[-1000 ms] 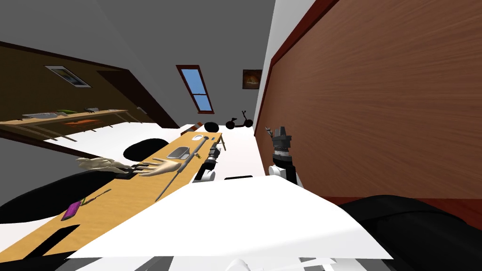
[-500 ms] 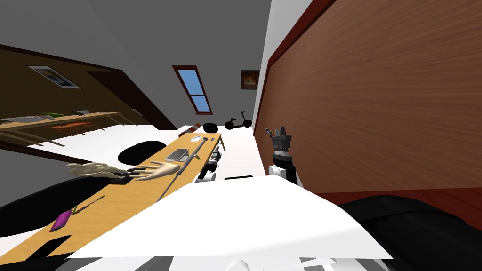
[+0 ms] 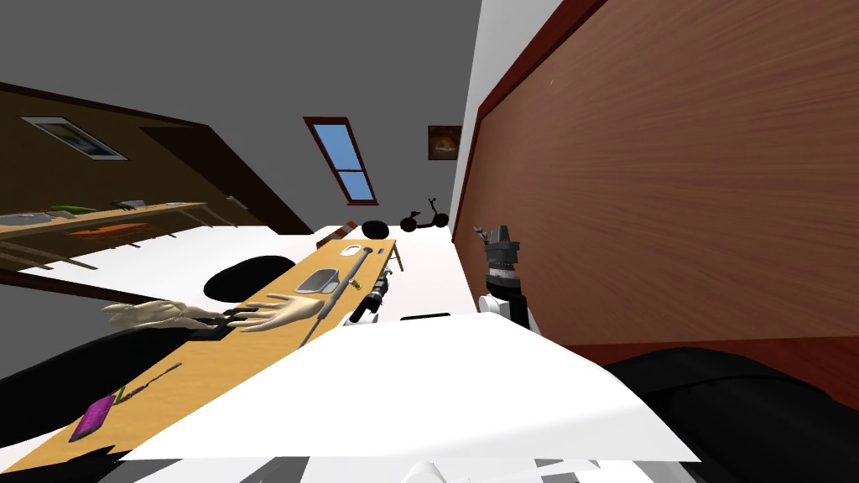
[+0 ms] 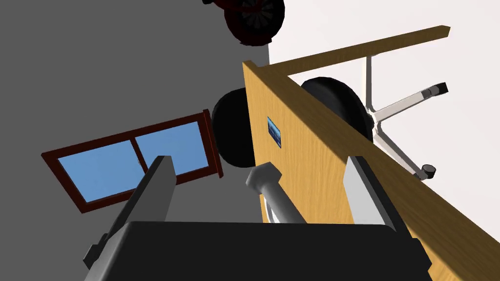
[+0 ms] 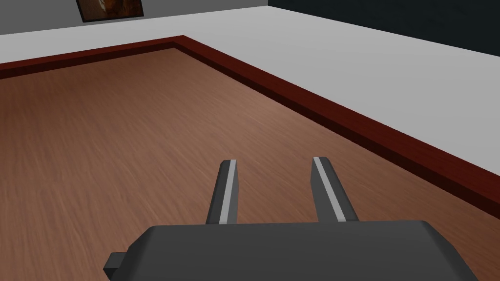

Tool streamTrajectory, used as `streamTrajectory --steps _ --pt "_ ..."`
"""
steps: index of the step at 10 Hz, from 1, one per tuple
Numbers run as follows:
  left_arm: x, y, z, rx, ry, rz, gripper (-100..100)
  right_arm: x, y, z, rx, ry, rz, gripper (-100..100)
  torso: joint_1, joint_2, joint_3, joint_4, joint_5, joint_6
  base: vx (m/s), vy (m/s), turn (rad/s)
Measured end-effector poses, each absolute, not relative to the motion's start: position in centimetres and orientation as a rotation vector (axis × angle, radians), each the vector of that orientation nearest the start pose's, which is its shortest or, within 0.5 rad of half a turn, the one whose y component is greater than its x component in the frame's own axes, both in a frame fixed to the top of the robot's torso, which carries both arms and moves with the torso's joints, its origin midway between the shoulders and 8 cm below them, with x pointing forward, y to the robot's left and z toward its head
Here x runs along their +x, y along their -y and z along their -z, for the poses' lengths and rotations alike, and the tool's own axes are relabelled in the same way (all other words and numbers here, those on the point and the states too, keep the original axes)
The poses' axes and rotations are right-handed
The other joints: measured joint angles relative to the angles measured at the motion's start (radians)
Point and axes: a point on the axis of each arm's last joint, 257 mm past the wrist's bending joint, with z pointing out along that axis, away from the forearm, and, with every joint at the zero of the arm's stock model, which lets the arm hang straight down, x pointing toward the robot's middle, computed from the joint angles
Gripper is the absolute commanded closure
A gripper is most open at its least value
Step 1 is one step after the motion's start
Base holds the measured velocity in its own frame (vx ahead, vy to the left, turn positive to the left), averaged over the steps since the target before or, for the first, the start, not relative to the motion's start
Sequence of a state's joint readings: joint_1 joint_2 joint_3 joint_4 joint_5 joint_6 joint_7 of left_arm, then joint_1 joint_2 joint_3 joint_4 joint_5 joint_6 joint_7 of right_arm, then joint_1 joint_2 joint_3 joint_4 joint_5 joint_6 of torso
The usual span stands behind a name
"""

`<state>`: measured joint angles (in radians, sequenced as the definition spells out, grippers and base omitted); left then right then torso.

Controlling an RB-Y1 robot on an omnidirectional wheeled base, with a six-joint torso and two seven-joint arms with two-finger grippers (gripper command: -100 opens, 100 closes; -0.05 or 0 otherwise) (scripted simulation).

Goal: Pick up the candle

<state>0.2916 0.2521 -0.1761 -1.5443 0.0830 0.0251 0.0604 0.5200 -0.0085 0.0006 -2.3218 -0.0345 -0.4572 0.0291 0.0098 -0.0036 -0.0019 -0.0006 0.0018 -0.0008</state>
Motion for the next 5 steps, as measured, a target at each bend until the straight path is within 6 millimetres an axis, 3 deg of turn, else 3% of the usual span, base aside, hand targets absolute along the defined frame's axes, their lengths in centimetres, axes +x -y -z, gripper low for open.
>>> streamTrajectory --steps 2,5 --pt "40.6 -28.4 42.2 -1.350 -1.656 0.886 -100 34.1 28.4 -2.9 0.677 -0.618 -1.288 0 0.001 0.000 0.000 0.000 0.000 0.000 0.071 0.147 -0.040" --pt "39.2 -32.7 45.0 -1.315 -1.761 0.710 -100 34.1 28.4 -2.9 0.677 -0.618 -1.288 0 -0.001 -0.001 0.000 0.000 0.000 0.000 0.060 0.122 -0.036"
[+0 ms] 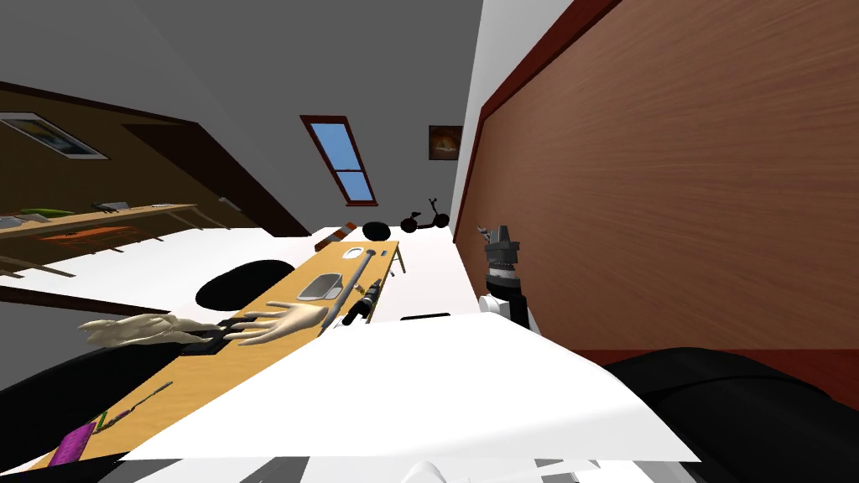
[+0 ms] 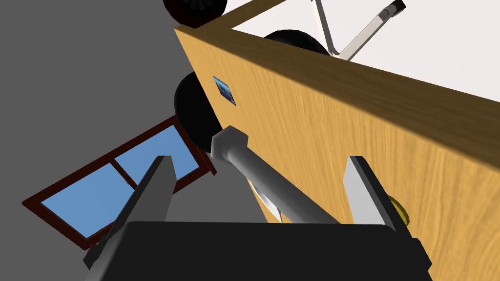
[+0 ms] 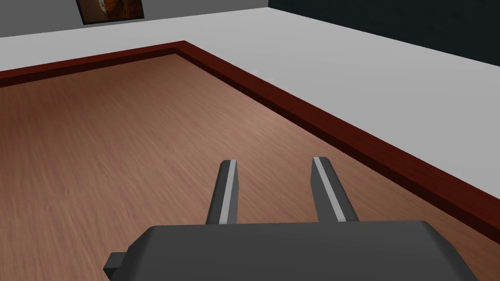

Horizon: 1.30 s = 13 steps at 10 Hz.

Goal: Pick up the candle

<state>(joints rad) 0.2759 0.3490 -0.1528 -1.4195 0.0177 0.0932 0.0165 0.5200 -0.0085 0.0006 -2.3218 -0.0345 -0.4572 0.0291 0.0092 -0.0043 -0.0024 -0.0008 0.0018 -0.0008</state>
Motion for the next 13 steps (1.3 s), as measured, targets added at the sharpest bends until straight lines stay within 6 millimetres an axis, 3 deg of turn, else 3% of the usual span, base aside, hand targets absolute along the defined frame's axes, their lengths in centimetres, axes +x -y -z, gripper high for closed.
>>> streamTrajectory --steps 6,7,8,12,13 --pt "35.6 -40.3 48.2 -1.239 -1.902 0.426 -100 34.1 28.4 -2.9 0.677 -0.618 -1.288 0 -0.004 0.002 0.001 0.000 -0.001 0.000 0.036 0.082 -0.024" --pt "35.5 -40.5 48.3 -1.238 -1.904 0.421 0 34.1 28.4 -2.9 0.677 -0.618 -1.288 0 -0.007 0.003 0.002 0.001 -0.001 0.000 0.003 0.006 -0.001" --pt "35.5 -40.4 48.3 -1.238 -1.903 0.422 -100 34.1 28.4 -2.9 0.677 -0.617 -1.288 0 -0.008 0.004 0.002 0.001 -0.002 0.000 0.024 0.013 -0.016" --pt "35.8 -40.5 49.4 -1.242 -1.899 0.418 -100 34.1 28.4 -2.9 0.677 -0.617 -1.288 0 -0.008 0.001 0.001 0.000 -0.002 0.000 0.036 0.012 -0.012" --pt "35.8 -40.5 49.4 -1.241 -1.899 0.419 100 34.1 28.4 -2.9 0.677 -0.617 -1.288 0 -0.009 0.003 0.002 0.001 -0.002 0.000 0.000 0.000 0.000"
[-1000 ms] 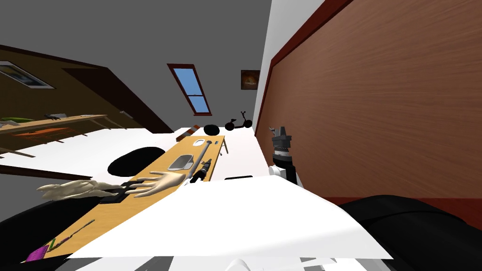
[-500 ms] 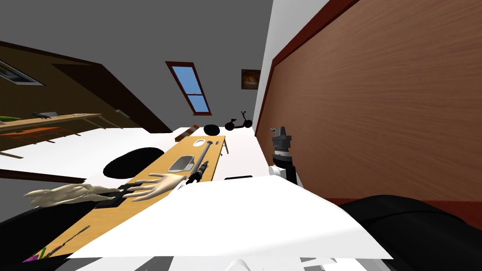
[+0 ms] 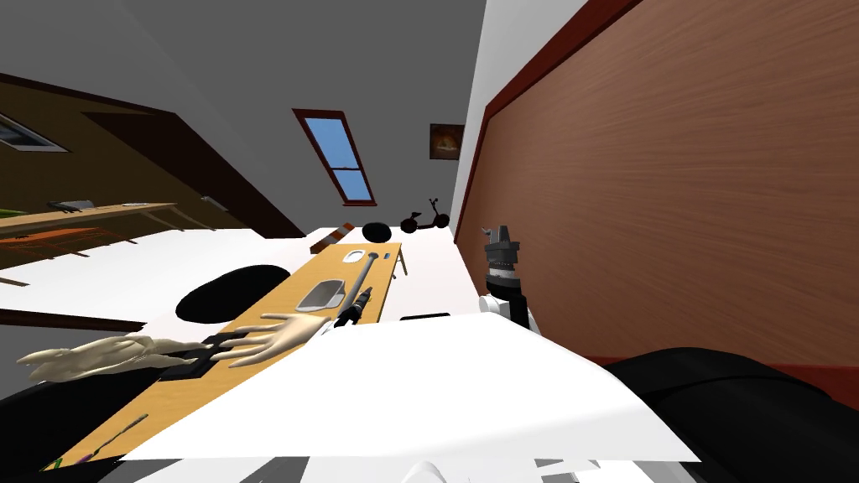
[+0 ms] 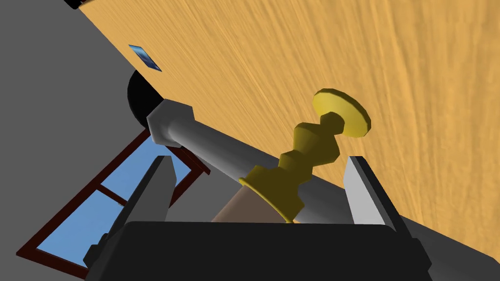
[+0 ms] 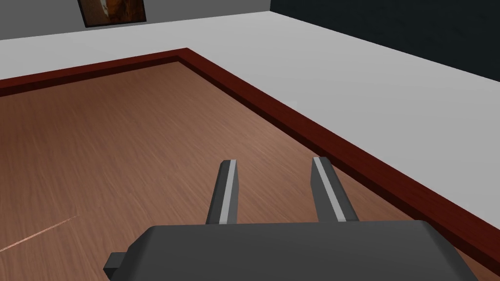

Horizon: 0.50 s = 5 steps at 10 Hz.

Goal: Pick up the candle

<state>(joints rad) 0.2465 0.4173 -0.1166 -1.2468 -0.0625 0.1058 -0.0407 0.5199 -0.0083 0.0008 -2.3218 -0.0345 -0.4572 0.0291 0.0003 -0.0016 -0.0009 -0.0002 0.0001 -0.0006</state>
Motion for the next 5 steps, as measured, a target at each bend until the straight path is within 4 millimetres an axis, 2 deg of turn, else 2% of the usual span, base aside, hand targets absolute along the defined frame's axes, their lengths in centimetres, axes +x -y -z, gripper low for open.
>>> streamTrajectory --steps 4,5 --pt "35.68 -40.62 49.47 -1.240 -1.903 0.412 100 34.08 28.38 -2.88 0.677 -0.617 -1.288 0 0.001 0.002 0.002 0.002 0.001 0.000 0.000 0.000 0.000" --pt "35.66 -40.63 49.48 -1.240 -1.904 0.411 0 34.08 28.38 -2.88 0.677 -0.617 -1.288 0 0.001 0.003 0.002 0.002 0.001 0.000 0.000 0.000 0.000"
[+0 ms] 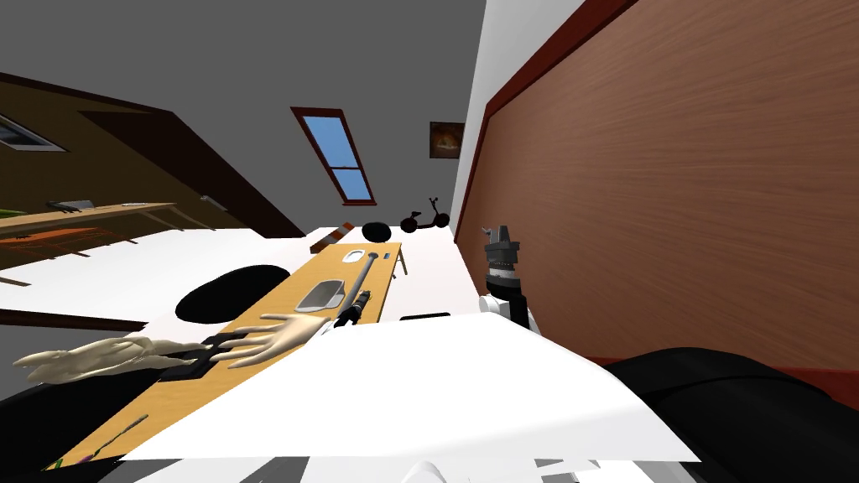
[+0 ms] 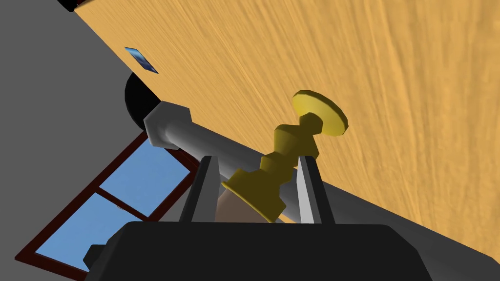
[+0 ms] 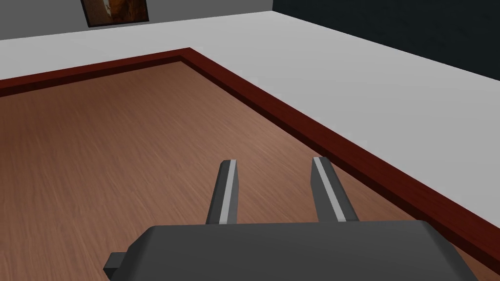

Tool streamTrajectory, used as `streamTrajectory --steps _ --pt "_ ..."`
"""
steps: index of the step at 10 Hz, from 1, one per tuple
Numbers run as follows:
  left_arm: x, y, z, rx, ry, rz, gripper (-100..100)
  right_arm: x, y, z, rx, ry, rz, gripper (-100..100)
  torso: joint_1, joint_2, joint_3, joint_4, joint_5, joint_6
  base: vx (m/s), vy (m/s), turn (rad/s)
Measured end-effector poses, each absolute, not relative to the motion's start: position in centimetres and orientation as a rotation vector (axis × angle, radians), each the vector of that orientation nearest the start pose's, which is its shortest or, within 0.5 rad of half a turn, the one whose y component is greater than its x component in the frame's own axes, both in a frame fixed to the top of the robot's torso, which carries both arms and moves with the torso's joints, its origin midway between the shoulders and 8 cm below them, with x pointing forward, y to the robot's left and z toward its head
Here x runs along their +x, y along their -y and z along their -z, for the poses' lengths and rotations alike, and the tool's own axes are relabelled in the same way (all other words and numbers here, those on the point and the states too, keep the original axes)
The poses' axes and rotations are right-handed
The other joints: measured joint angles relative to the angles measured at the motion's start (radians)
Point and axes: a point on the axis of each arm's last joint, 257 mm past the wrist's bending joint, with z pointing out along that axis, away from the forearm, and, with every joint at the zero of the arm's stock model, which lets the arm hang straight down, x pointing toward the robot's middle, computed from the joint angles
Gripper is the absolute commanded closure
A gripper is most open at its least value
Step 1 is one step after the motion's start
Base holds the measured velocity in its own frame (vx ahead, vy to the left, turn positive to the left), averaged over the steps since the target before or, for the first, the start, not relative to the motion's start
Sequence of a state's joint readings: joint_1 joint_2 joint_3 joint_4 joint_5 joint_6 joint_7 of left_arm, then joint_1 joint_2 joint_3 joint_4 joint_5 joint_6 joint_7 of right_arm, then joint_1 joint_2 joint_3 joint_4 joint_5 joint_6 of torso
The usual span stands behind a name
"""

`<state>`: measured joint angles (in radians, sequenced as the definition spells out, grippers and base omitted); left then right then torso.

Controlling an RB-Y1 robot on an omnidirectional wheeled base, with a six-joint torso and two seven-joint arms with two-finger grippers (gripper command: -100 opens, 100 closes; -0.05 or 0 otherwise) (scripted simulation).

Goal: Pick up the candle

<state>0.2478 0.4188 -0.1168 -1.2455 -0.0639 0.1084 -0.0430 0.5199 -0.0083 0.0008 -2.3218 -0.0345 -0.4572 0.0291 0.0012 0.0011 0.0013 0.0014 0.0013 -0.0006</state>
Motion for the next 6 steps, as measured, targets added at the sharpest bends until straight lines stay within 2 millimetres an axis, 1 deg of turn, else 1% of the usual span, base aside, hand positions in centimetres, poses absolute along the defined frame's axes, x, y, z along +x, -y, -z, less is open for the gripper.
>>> streamTrajectory --steps 1,5,6 --pt "35.7 -40.6 49.5 -1.239 -1.904 0.411 100 34.1 28.4 -2.9 0.677 -0.617 -1.288 0 0.000 0.000 0.000 0.000 0.000 0.000 -0.025 -0.010 0.017" --pt "35.6 -40.5 48.4 -1.238 -1.902 0.422 100 34.1 28.4 -2.9 0.677 -0.617 -1.288 0 -0.001 0.004 0.002 0.001 0.000 0.000 -0.037 -0.014 0.013" --pt "35.5 -40.5 48.5 -1.240 -1.903 0.421 0 34.1 28.4 -2.9 0.677 -0.617 -1.288 0 -0.001 0.003 0.002 0.001 0.000 0.000 0.000 0.000 0.000"
